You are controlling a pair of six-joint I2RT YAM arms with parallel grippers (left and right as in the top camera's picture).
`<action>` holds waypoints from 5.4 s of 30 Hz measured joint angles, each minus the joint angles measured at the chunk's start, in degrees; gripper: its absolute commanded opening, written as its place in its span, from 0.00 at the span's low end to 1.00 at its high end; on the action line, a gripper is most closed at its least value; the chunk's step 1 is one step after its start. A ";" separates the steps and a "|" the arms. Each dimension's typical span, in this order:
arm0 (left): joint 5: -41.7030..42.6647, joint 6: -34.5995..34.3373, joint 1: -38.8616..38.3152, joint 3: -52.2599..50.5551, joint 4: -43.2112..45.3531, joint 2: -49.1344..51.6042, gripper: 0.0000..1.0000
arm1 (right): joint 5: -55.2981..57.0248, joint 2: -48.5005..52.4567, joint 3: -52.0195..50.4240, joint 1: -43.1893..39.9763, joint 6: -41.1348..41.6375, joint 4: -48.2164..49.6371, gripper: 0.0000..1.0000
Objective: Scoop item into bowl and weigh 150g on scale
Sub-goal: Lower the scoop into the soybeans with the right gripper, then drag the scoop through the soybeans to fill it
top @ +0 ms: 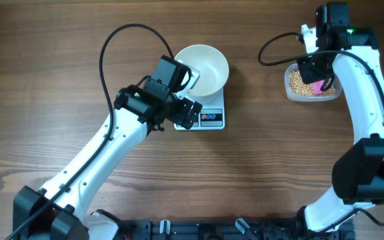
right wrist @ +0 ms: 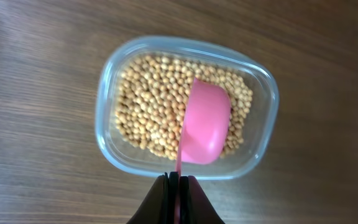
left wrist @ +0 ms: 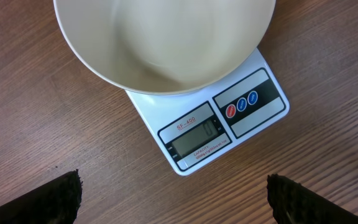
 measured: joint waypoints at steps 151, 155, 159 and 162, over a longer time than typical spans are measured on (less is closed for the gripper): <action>0.00 0.00 0.00 0.00 0.00 0.00 1.00 | -58.88 9.09 -2.19 -35.01 -9.27 0.90 0.04; 0.00 0.00 0.00 0.00 0.00 0.00 1.00 | -59.58 9.09 -2.19 -35.80 -9.27 1.40 0.04; 0.00 0.00 0.00 0.00 0.00 0.00 1.00 | -61.29 9.09 -2.38 -35.87 -9.25 2.19 0.04; 0.00 0.00 0.02 0.00 0.00 0.00 1.00 | -61.99 9.09 -2.47 -36.33 -9.27 2.16 0.04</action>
